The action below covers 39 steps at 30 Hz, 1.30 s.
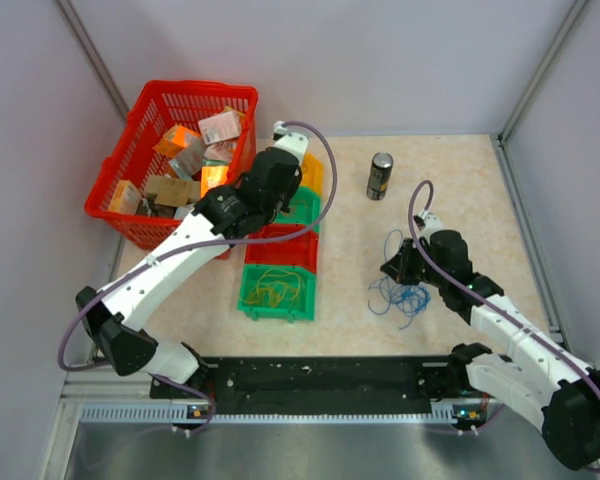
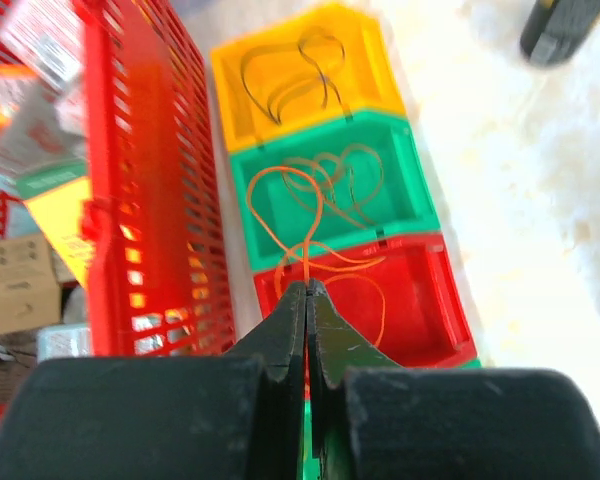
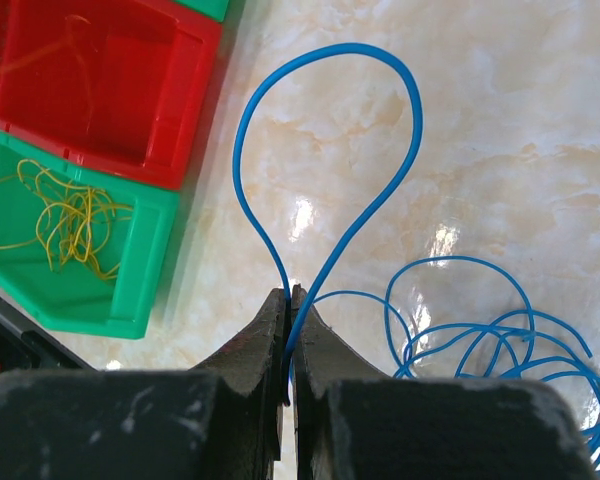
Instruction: Untangle the cables
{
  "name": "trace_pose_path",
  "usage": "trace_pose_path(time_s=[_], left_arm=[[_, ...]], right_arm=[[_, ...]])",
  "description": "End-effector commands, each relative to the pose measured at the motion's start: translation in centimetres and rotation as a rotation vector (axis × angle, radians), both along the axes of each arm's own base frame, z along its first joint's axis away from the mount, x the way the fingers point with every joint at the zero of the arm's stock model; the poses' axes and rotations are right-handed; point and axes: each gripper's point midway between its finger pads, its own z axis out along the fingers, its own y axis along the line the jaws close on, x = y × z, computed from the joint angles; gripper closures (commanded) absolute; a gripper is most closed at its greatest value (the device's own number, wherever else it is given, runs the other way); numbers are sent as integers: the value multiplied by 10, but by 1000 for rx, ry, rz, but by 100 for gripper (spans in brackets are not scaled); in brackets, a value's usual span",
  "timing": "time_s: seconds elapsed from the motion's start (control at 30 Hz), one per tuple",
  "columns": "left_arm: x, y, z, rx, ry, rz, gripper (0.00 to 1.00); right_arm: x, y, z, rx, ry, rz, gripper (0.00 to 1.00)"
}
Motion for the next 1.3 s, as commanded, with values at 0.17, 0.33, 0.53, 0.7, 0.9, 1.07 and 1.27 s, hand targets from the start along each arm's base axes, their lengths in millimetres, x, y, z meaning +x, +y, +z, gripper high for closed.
trace_pose_path(time_s=[0.17, 0.33, 0.53, 0.7, 0.9, 1.07, 1.27], left_arm=[[29, 8, 103, -101, -277, 79, 100], [45, 11, 141, -123, -358, 108, 100], [72, 7, 131, -157, -346, 106, 100], [104, 8, 102, -156, -323, 127, 100], [129, -1, 31, -126, -211, 149, 100], [116, -4, -32, -142, -63, 173, 100], [108, -6, -88, -144, 63, 200, 100]], right_arm=[[13, 2, 25, 27, -66, -4, 100], [13, 2, 28, 26, -67, -4, 100], [12, 1, 30, 24, -71, -7, 100], [12, 1, 33, 25, -76, -10, 100], [12, -1, 33, 17, -77, -13, 100], [12, -2, 32, 12, -76, -19, 100], [13, 0, 31, 12, -65, -10, 100]])
